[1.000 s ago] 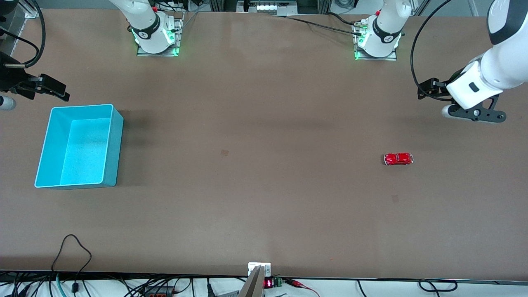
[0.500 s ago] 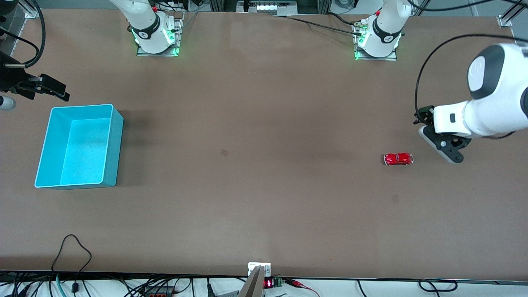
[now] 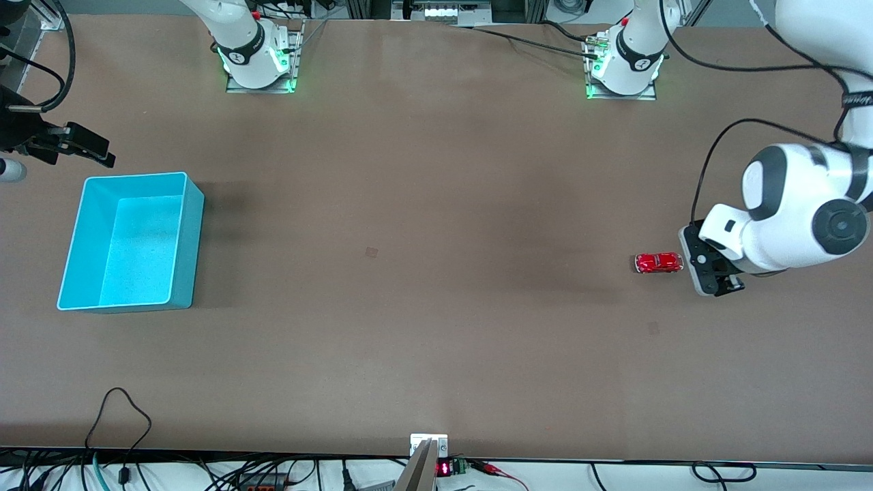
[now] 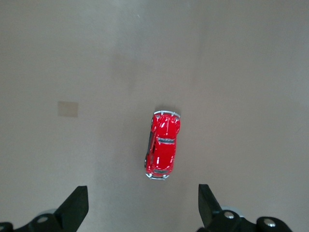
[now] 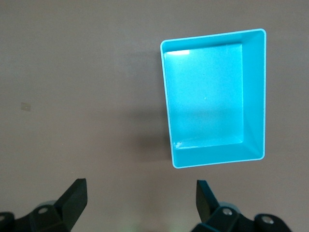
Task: Wind red beetle toy and store in blue box
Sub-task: 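Move the left gripper down over the red toy car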
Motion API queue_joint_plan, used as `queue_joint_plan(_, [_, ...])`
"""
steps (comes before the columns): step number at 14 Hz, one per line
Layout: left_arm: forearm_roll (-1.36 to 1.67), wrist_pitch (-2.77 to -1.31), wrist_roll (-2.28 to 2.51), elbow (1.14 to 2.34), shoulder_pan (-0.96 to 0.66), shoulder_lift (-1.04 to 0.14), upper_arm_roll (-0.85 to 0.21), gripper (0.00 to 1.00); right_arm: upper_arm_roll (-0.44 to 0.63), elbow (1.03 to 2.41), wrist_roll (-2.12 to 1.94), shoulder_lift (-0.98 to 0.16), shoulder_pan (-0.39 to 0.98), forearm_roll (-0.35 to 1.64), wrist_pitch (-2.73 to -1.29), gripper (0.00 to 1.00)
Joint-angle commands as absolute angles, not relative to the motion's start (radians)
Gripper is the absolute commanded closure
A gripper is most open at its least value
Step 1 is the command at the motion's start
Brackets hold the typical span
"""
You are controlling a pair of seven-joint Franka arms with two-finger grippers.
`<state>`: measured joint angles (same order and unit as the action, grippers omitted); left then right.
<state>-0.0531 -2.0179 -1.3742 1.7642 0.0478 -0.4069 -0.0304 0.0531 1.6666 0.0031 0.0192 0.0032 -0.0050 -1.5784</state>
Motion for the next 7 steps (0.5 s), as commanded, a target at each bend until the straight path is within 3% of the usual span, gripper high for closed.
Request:
queue_joint_plan(1, [-0.075,-2.063,-1.502,1.825,0.055,-0.383,-0.031,0.0,0.051,1.652,-0.003,0.014,0.003,-0.008,-1.574,0.0])
queue_joint_plan(7, [-0.077,-2.25,-1.571,1.971,0.054,-0.391,-0.032,0.0,0.051,1.652,-0.005,0.014,0.003,-0.009,-1.574,0.0])
